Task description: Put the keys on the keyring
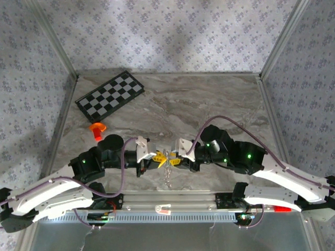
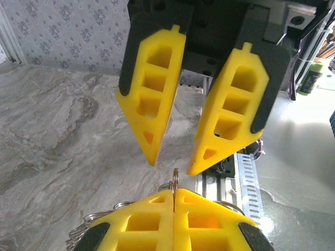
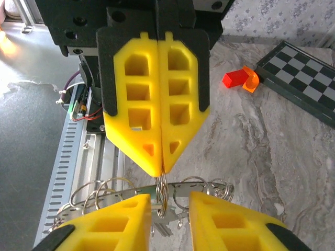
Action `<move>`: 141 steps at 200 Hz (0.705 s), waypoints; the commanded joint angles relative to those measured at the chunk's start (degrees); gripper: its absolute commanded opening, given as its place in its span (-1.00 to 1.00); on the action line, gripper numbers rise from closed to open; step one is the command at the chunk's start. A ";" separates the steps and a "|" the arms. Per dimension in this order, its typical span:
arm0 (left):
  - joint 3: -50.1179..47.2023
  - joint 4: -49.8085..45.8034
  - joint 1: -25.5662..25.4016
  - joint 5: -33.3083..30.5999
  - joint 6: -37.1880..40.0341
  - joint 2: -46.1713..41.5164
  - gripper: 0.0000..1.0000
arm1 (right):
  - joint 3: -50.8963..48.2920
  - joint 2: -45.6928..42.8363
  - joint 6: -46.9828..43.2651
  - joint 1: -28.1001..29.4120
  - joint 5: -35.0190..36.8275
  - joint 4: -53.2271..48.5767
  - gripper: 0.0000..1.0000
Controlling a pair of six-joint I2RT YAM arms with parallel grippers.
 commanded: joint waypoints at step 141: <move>0.59 3.43 0.05 1.36 0.75 -1.92 -1.00 | -0.79 -0.23 1.36 0.08 -0.26 0.06 -0.96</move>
